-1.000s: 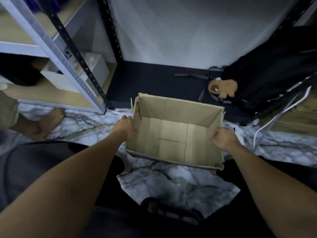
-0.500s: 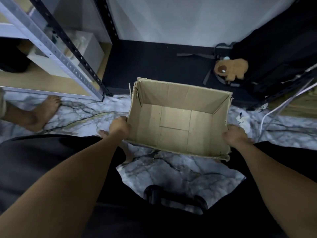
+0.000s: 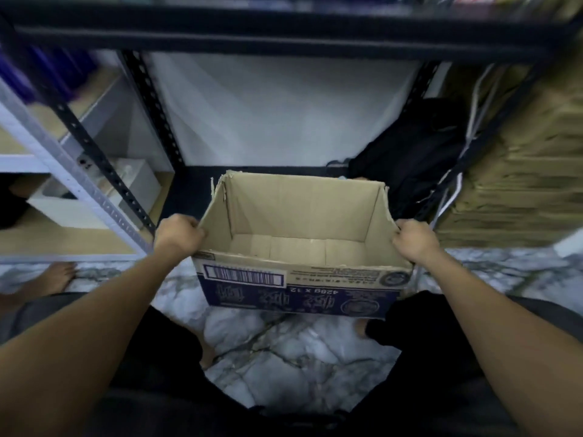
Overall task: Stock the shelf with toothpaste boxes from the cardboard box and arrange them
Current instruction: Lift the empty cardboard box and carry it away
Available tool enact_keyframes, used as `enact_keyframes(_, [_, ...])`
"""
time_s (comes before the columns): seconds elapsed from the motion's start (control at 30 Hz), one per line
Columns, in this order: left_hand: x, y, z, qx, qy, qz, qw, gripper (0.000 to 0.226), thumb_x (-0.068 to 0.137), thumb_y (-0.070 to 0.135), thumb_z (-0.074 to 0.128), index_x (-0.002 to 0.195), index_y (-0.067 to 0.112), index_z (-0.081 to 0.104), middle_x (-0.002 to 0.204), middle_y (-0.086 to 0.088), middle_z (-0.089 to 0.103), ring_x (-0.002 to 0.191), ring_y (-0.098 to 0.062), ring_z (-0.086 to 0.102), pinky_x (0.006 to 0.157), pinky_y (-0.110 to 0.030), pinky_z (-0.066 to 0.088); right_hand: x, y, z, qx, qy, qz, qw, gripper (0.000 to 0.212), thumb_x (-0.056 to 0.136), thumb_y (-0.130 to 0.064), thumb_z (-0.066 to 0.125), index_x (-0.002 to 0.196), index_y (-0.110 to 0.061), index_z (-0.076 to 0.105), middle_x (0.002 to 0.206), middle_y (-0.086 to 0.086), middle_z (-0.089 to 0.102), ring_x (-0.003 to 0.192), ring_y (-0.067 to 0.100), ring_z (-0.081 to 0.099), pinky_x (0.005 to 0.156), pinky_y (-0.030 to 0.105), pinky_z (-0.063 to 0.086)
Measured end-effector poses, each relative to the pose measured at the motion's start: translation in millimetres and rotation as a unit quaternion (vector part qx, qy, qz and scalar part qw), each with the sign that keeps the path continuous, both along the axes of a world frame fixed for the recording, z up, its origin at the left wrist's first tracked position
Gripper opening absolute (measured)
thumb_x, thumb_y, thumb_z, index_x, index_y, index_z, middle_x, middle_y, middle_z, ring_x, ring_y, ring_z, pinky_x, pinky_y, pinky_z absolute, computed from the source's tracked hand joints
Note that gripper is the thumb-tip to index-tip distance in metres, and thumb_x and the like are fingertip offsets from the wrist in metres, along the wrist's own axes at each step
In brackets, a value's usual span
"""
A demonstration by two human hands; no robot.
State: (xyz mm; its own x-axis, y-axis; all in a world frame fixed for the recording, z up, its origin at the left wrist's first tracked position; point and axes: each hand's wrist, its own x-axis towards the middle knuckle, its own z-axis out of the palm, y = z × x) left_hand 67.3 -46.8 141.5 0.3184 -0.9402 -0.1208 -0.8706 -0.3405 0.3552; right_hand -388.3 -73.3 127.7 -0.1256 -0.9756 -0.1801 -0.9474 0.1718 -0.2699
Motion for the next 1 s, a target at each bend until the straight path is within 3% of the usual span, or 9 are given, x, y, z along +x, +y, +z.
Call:
enact_keyframes(0.1, [-18.9, -8.1, 35.2, -0.034, 0.036, -0.011, 0.999, 0.021, 0.088, 0.031, 0.064, 0.078, 0.014, 0.071, 0.081, -0.009, 0.066, 0.079, -0.029, 0.057, 0.069, -0.03, 0.044, -24.1, 10.8, 48.7, -0.033, 0.004, -0.019, 0.999, 0.017, 0.09, -0.023, 0.05, 0.074, -0.019, 0.053, 0.091, 0.014, 0.066, 0.09, 0.035, 0.062, 0.066, 0.033, 0.041])
enact_keyframes(0.27, [-70.6, -16.3, 84.2, -0.063, 0.048, -0.064, 0.995, 0.019, 0.088, 0.032, 0.065, 0.081, 0.016, 0.073, 0.083, -0.005, 0.068, 0.077, -0.024, 0.058, 0.067, -0.029, 0.043, -75.2, 40.0, 121.8, -0.089, 0.034, -0.061, 0.994, 0.019, 0.091, -0.022, 0.049, 0.094, -0.011, 0.065, 0.104, 0.018, 0.065, 0.101, 0.036, 0.059, 0.072, 0.034, 0.041])
enact_keyframes(0.4, [-125.0, -27.1, 115.5, -0.056, 0.079, -0.124, 0.988, 0.019, 0.088, 0.026, 0.064, 0.078, 0.012, 0.073, 0.083, -0.008, 0.07, 0.071, -0.022, 0.058, 0.064, -0.029, 0.045, -121.2, 71.9, 155.6, -0.108, 0.058, -0.118, 0.985, 0.027, 0.09, -0.026, 0.049, 0.095, -0.008, 0.068, 0.104, 0.018, 0.068, 0.096, 0.036, 0.062, 0.069, 0.032, 0.041])
enact_keyframes(0.83, [-309.5, -45.9, 129.9, -0.032, 0.08, -0.305, 0.948, 0.023, 0.088, 0.022, 0.066, 0.067, 0.013, 0.066, 0.07, -0.007, 0.068, 0.061, -0.018, 0.059, 0.051, -0.027, 0.04, -241.4, 200.0, 148.5, -0.085, 0.092, -0.303, 0.945, 0.032, 0.092, -0.022, 0.045, 0.113, -0.009, 0.064, 0.118, 0.019, 0.063, 0.107, 0.039, 0.057, 0.079, 0.038, 0.043])
enact_keyframes(0.93, [-339.9, -45.5, 123.7, -0.029, 0.079, -0.332, 0.94, 0.022, 0.087, 0.024, 0.067, 0.066, 0.017, 0.067, 0.077, -0.009, 0.071, 0.071, -0.024, 0.063, 0.062, -0.03, 0.048, -257.5, 226.9, 136.0, -0.076, 0.095, -0.329, 0.936, 0.03, 0.091, -0.021, 0.046, 0.111, -0.008, 0.064, 0.114, 0.019, 0.064, 0.102, 0.038, 0.058, 0.074, 0.036, 0.041])
enact_keyframes(1.0, [-360.7, -43.8, 120.0, -0.024, 0.083, -0.352, 0.932, 0.023, 0.086, 0.026, 0.068, 0.065, 0.018, 0.068, 0.074, -0.006, 0.07, 0.073, -0.023, 0.063, 0.061, -0.03, 0.045, -267.9, 245.9, 127.2, -0.067, 0.09, -0.351, 0.93, 0.031, 0.091, -0.025, 0.045, 0.109, -0.009, 0.065, 0.113, 0.018, 0.064, 0.099, 0.038, 0.058, 0.072, 0.035, 0.039])
